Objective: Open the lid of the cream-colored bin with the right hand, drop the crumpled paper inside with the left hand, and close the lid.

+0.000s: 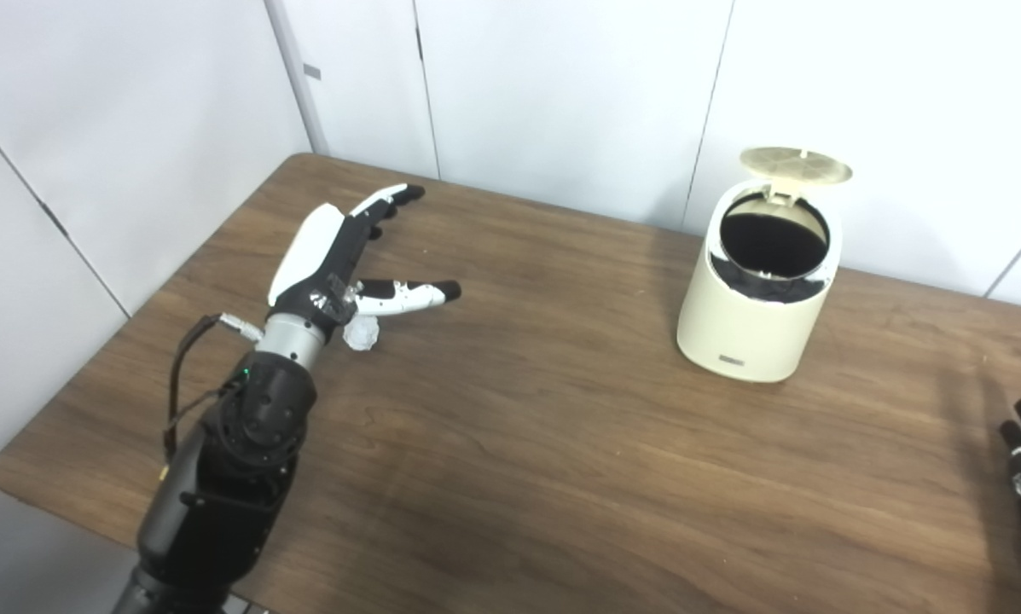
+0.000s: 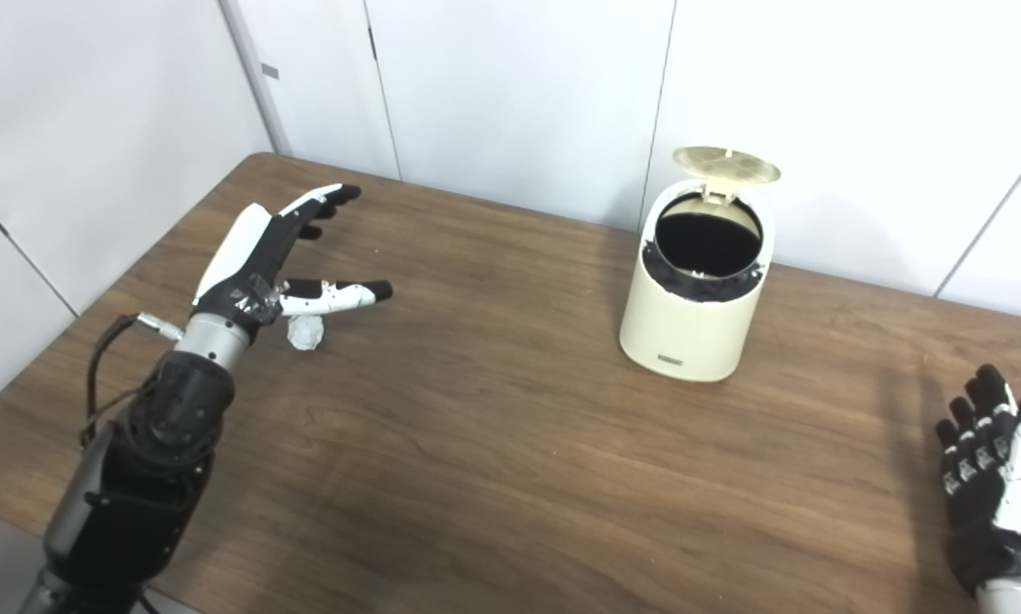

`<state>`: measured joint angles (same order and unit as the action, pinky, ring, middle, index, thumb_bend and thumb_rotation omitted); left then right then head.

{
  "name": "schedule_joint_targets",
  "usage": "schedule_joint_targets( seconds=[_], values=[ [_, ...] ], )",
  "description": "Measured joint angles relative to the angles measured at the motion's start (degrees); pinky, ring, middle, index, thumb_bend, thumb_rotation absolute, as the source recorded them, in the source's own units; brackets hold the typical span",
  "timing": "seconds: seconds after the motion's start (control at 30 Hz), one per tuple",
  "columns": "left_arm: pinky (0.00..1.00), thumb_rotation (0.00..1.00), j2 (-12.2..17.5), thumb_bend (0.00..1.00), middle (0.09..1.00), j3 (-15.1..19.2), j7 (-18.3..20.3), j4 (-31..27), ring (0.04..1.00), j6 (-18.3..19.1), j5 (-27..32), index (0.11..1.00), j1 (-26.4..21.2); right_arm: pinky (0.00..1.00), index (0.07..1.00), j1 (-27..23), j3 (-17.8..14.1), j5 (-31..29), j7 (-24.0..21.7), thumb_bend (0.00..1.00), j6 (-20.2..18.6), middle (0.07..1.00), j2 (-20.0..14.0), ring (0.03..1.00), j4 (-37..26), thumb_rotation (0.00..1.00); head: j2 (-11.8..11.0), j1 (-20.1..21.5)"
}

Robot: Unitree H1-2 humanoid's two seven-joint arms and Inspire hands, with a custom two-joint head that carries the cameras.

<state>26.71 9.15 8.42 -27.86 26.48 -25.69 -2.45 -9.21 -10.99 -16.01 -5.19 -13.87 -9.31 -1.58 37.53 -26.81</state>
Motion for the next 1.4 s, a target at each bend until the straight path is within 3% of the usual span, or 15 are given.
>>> schedule_joint_targets(
  seconds=[0.27, 0.5, 0.7, 0.83, 1.4],
  values=[
    [0.8, 0.27, 2.2, 0.88, 0.905, 2.6, 10.2, -0.5, 0.881, 0.5, -4.8, 0.894, 0.1, 1.0, 0.953, 0.0, -0.2, -0.5, 0.1, 0.54, -0.6, 1.0, 0.1, 1.0, -0.2, 0.99, 0.0, 0.3],
    [0.77, 0.22, 5.3, 0.89, 0.887, 2.6, 10.1, 0.8, 0.866, -0.4, -5.7, 0.875, 0.8, 1.0, 0.942, -0.1, -0.2, -0.5, 0.1, 0.55, -0.5, 0.983, 0.1, 0.995, -0.1, 0.99, -0.1, 0.7],
    [0.79, 0.25, 5.4, 0.87, 0.89, 2.3, 10.7, 1.7, 0.88, 0.0, -6.5, 0.881, 2.2, 1.0, 0.96, -0.1, -0.2, -0.6, 0.1, 0.52, -0.5, 0.992, 0.0, 1.0, -0.1, 1.0, -0.5, 1.1],
    [0.75, 0.23, 5.2, 0.88, 0.871, 2.1, 12.5, 1.7, 0.854, 0.3, -9.8, 0.872, 2.2, 1.0, 0.96, -0.1, -0.2, -0.9, 0.1, 0.51, -0.8, 0.993, 0.0, 1.0, -0.2, 1.0, -0.3, 1.4],
    [0.76, 0.22, 5.8, 0.89, 0.901, 1.5, 20.0, 7.5, 0.866, 0.3, -18.9, 0.875, 1.4, 1.0, 0.949, -0.1, -0.6, -1.8, 0.1, 0.52, -1.8, 0.987, 0.2, 0.992, -0.6, 1.0, 0.4, 1.8]
  ],
)
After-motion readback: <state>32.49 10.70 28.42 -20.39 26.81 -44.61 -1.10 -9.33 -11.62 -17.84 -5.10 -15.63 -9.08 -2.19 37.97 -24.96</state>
